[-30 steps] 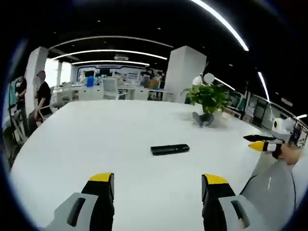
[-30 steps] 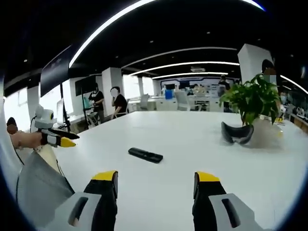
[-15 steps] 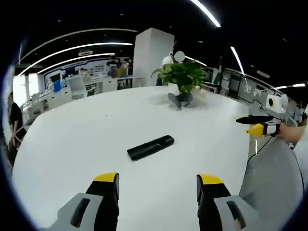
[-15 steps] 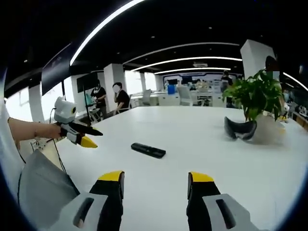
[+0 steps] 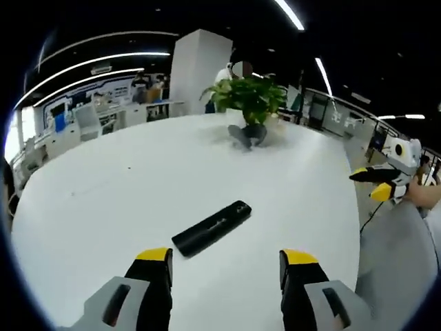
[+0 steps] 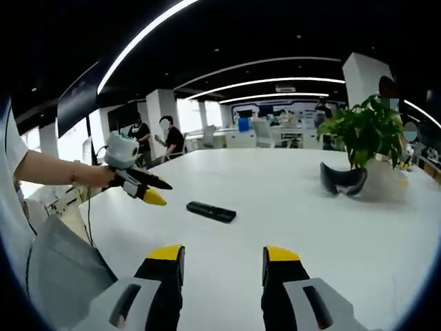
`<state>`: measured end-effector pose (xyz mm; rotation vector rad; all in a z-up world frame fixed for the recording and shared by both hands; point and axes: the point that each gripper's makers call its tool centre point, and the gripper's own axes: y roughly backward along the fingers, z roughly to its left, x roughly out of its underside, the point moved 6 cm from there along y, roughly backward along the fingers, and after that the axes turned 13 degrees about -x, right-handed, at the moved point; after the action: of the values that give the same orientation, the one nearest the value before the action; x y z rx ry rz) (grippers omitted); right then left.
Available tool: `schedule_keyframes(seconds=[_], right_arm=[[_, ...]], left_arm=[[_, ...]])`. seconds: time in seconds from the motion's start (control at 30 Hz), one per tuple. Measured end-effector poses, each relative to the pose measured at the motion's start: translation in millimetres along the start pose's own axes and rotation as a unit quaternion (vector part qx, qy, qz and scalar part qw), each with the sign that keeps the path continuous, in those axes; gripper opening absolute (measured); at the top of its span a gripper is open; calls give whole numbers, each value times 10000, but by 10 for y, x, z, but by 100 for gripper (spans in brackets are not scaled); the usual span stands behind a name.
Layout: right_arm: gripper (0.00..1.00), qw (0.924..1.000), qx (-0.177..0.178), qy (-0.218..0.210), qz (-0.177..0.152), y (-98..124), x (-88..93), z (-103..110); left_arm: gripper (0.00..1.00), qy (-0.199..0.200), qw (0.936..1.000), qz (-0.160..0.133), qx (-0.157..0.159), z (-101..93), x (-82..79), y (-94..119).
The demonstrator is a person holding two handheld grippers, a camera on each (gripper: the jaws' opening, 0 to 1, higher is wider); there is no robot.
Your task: Press the specified remote control buttons in sequence, fully releasing each button before pressing the next.
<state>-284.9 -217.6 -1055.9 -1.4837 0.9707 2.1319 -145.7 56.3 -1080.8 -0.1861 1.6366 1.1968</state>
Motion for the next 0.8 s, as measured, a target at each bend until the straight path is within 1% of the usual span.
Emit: schedule_keyframes(seconds=[0.13,0.2,0.23,0.27,0.37,0.43,0.47,0.5,0.57,0.63,0.73,0.8], right_arm=[[42,10000,-30,-5,57,-10,9,12],[42,9999,-26,17,106,-15,20,9],[42,9999,-20,20,117,-15,23,7],[42,9999,-20,14,122,-15,25,5],[42,9999,-47,-19,124,-20,28,6],[41,9999,-84,-23,135,-27,28,14],[41,9998,-95,-16,148,-30,30,17],[41,9998,-106,-8,176,-33,36,17],[41,9997,-113,-11,203,-36,41,19],[41,9997,-122,-26,202,-36,42,18],[40,9997,-115,-53,214,-32,49,9],[40,9997,-122,-70,213,-34,51,12]], left_arm=[[63,-337,9989,316,120,-2,5,-132],[62,-595,9962,592,219,5,19,-220],[61,-696,9950,670,245,11,20,-250],[60,-855,9928,776,313,16,24,-290],[57,-1204,9867,1020,379,49,36,-382],[54,-1361,9823,1199,461,62,51,-445],[53,-1378,9814,1246,489,56,51,-466],[52,-1468,9780,1361,584,49,61,-491],[47,-1624,9741,1429,662,49,54,-539],[43,-1677,9733,1422,665,53,34,-572],[42,-1759,9727,1388,602,87,-11,-632],[42,-1932,9703,1355,542,123,-47,-674]])
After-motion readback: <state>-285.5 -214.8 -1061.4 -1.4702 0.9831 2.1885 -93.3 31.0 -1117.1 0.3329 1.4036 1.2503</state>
